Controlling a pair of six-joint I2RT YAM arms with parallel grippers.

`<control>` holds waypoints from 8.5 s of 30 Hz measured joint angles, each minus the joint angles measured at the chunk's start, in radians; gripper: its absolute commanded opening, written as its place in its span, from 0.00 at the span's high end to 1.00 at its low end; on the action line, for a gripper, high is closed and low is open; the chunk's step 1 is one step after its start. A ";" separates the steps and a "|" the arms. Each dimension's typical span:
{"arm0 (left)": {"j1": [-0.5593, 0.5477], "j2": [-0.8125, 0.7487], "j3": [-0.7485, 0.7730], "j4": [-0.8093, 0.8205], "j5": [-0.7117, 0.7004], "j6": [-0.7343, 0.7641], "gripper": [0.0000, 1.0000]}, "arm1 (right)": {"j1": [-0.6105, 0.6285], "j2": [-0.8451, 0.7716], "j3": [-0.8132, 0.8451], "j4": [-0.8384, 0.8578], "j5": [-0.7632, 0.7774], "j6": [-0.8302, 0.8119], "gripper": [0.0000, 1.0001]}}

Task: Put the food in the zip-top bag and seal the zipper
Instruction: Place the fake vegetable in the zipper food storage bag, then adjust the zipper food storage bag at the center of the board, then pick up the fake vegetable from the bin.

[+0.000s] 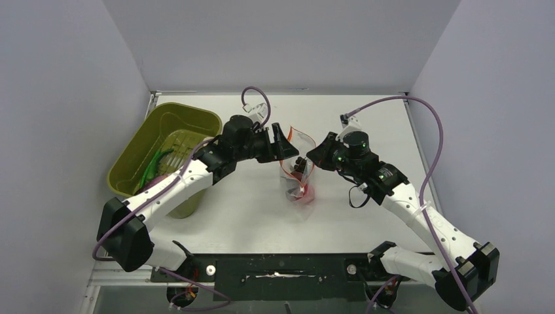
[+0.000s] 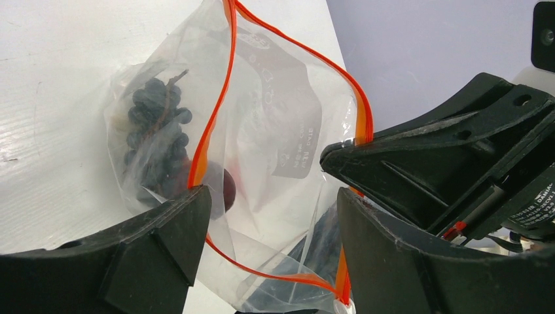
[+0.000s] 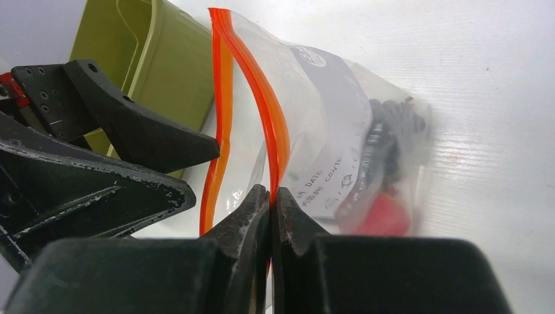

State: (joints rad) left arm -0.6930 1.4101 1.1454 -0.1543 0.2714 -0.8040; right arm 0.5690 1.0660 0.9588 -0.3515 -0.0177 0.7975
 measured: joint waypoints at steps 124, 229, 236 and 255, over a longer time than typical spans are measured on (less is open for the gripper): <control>0.840 0.072 -0.029 -0.256 -0.437 1.118 0.47 | -0.007 -0.043 0.029 -0.113 -0.002 -0.097 1.00; 0.797 -0.168 -0.055 -0.068 -0.162 0.793 1.00 | -0.077 -0.014 0.042 -0.042 -0.116 0.006 1.00; 0.797 -0.309 -0.164 0.097 -0.031 0.533 1.00 | -0.039 0.047 0.042 0.013 -0.123 0.057 1.00; 0.494 -0.422 -0.338 0.575 0.072 0.111 1.00 | 0.014 0.125 0.047 0.125 -0.129 0.143 1.00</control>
State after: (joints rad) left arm -0.1986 0.9886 0.8078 0.4202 0.3431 -0.6933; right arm 0.5835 1.1908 1.0054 -0.2268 -0.1467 0.9401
